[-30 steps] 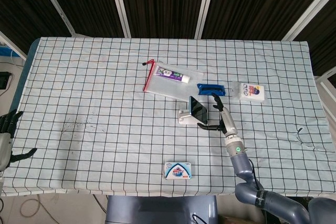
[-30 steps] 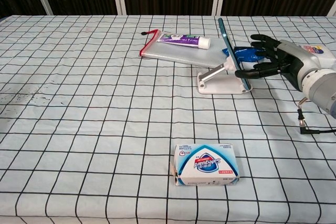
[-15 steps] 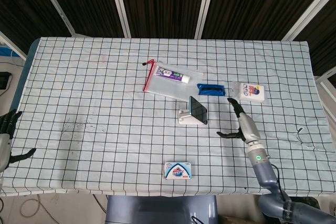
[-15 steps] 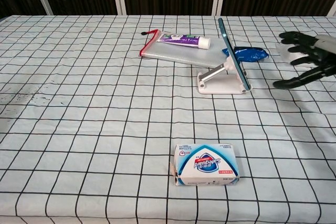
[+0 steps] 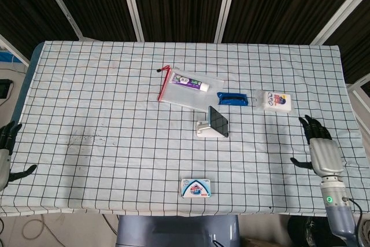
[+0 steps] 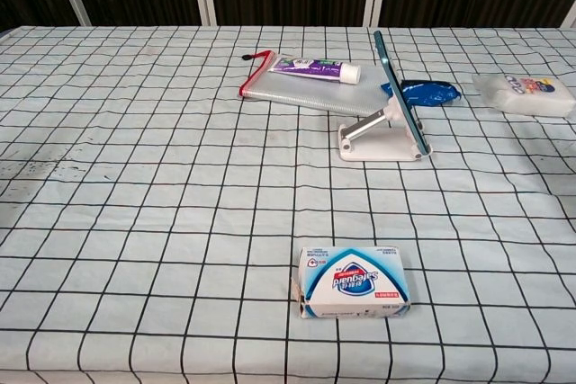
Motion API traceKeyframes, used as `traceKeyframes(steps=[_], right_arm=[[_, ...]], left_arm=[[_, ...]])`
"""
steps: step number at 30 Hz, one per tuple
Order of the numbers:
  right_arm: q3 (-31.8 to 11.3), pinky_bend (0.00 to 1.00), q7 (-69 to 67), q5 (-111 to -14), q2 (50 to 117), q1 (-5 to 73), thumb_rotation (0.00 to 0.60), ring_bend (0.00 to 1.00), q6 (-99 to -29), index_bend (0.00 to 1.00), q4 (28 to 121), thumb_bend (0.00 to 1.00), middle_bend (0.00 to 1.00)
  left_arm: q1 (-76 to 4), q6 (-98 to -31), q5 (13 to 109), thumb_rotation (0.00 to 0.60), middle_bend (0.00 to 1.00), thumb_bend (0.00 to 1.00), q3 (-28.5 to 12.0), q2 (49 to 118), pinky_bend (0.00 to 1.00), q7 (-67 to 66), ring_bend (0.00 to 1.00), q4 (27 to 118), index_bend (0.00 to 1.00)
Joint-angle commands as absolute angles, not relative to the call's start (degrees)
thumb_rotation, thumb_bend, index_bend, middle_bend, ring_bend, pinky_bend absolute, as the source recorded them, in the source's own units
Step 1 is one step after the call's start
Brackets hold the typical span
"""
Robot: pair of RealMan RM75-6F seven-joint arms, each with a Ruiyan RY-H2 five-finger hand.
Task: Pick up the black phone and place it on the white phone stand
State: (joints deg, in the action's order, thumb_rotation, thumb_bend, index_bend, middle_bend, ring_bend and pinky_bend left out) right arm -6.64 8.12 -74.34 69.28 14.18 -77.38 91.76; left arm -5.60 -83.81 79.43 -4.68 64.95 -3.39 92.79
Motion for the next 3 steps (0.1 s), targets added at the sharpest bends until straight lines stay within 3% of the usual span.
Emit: traceKeyframes(steps=[1, 3], right_arm=[[-4.6, 0.14, 14.56, -76.8, 67.56, 11.04, 0.6, 0.0, -82.79, 0.0, 91.35, 0.0, 0.0], [-4.9, 0.14, 15.07, -76.69, 68.0, 10.49, 0.6, 0.0, -83.89, 0.0, 91.29, 0.0, 0.0]], left_arm=[[-5.69, -83.69, 79.24, 0.6, 0.0, 0.0, -4.82, 65.01, 0.0, -3.57, 0.0, 92.67, 0.0], [-5.79, -83.54, 79.19, 0.6, 0.0, 0.0, -4.87, 65.08, 0.0, -3.75, 0.0, 92.58, 0.0]])
